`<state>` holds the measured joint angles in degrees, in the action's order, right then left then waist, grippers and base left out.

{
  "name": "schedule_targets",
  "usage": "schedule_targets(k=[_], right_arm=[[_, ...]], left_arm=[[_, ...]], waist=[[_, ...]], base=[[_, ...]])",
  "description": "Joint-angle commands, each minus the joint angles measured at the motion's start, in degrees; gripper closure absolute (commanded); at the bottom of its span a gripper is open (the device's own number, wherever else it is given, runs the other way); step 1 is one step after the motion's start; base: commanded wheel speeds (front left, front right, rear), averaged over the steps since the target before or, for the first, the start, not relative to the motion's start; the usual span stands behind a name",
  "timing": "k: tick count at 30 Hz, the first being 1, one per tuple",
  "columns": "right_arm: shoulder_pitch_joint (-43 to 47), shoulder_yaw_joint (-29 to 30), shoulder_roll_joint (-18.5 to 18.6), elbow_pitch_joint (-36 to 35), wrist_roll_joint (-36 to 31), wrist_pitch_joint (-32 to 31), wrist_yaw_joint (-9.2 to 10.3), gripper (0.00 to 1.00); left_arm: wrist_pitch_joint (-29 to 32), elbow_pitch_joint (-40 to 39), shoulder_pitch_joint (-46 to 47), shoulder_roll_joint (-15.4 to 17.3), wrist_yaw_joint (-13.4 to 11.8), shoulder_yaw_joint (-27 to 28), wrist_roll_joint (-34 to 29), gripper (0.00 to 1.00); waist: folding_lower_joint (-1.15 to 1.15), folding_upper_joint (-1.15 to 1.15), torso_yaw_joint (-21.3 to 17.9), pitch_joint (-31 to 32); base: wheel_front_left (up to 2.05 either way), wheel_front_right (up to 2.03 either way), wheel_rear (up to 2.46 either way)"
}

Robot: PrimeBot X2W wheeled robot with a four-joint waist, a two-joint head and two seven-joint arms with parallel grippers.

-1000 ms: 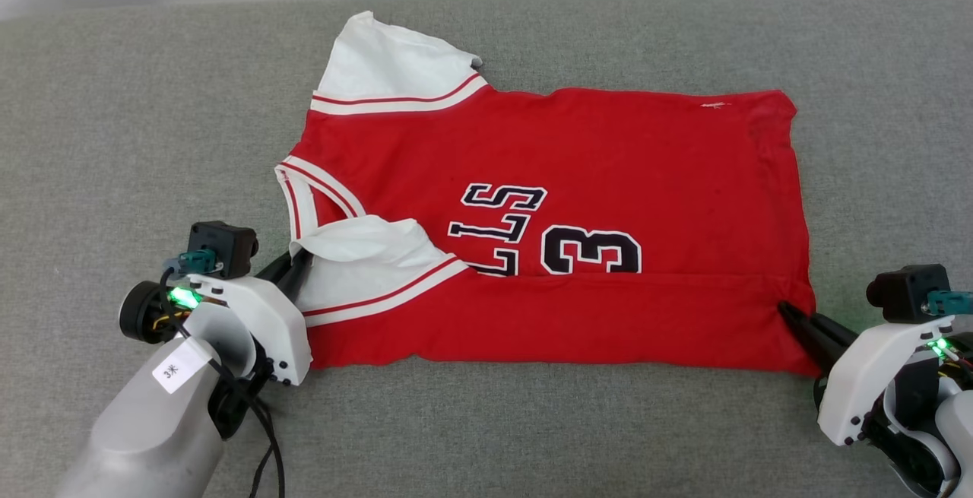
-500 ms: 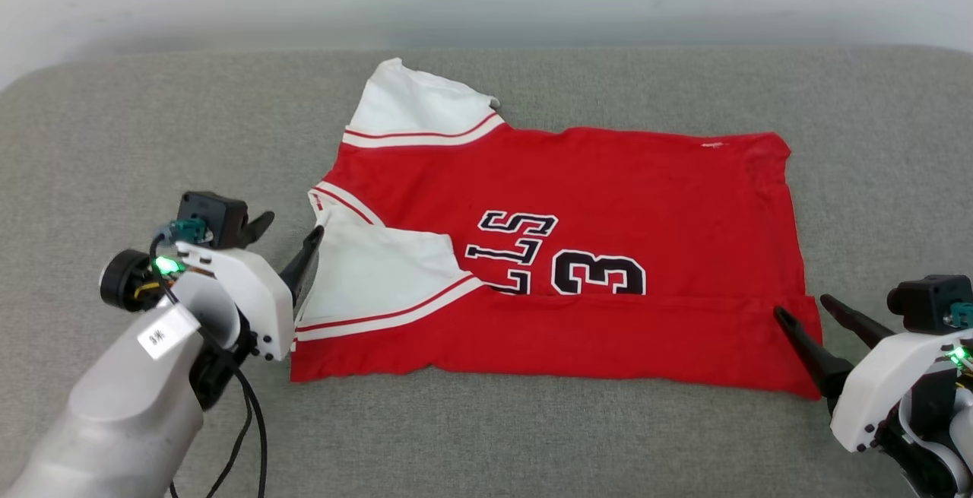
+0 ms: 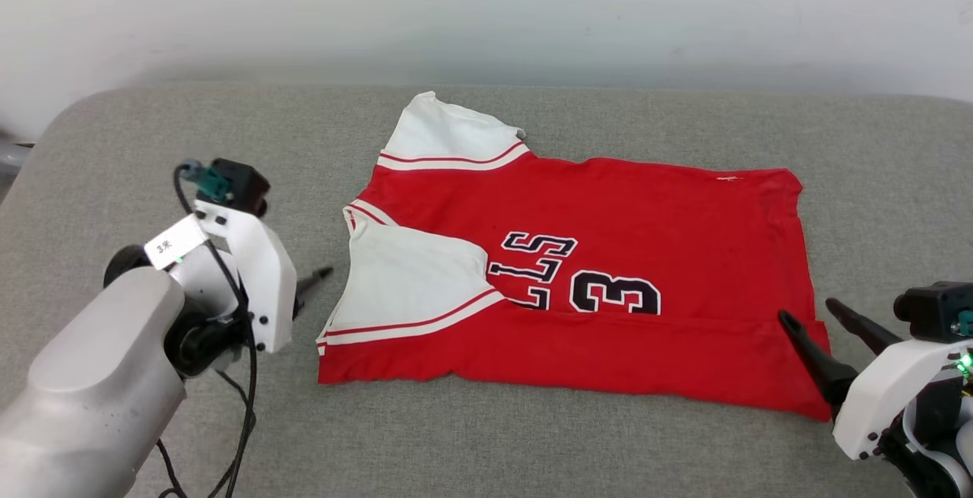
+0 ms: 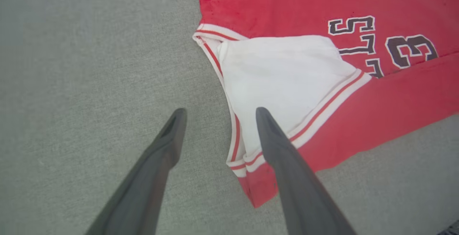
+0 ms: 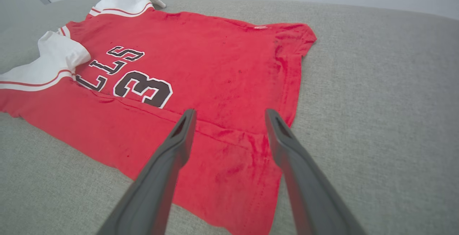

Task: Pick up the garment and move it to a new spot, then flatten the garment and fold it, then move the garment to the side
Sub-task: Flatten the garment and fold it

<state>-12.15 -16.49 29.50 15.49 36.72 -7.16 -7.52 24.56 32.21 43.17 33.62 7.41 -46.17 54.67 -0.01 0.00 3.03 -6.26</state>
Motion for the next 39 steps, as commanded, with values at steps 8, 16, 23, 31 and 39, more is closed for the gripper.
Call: schedule_targets(k=[8,16,23,31,39], right_arm=[[-0.2,0.6,-2.0,-2.2,-1.4,-1.7,0.07,0.0],[-0.7,0.1,-2.5,-2.4,-1.5,-1.7,0.07,0.0],[-1.1,0.1,-1.6,-2.4,-1.2,-2.1,0.07,0.0],[-2.7,0.6,2.6,-4.8,-2.0,-4.5,0.07,0.0],[-4.6,-1.6,10.3,-8.7,2.2,-17.5,0.07,0.0]], left_arm=[[15.5,0.8,-2.0,0.9,0.0,-5.7,4.4,0.0],[14.0,5.6,-3.7,-1.0,-0.1,-7.0,3.8,0.0],[13.8,7.2,-6.4,-2.8,0.0,-9.7,5.9,0.91],[9.1,2.8,-4.3,0.5,0.1,-10.2,7.0,1.0],[5.3,-3.0,-2.8,3.6,0.0,-10.3,6.5,1.0]], waist=[[0.01,0.0,-2.6,-1.4],[0.01,0.0,-3.9,-3.0],[0.01,0.0,-4.3,-3.0],[0.01,0.0,-3.2,-1.0],[0.01,0.0,-2.0,0.3]], base=[[0.0,0.0,0.0],[0.0,0.0,0.0],[0.0,0.0,0.0],[0.0,0.0,0.0],[0.0,0.0,0.0]])
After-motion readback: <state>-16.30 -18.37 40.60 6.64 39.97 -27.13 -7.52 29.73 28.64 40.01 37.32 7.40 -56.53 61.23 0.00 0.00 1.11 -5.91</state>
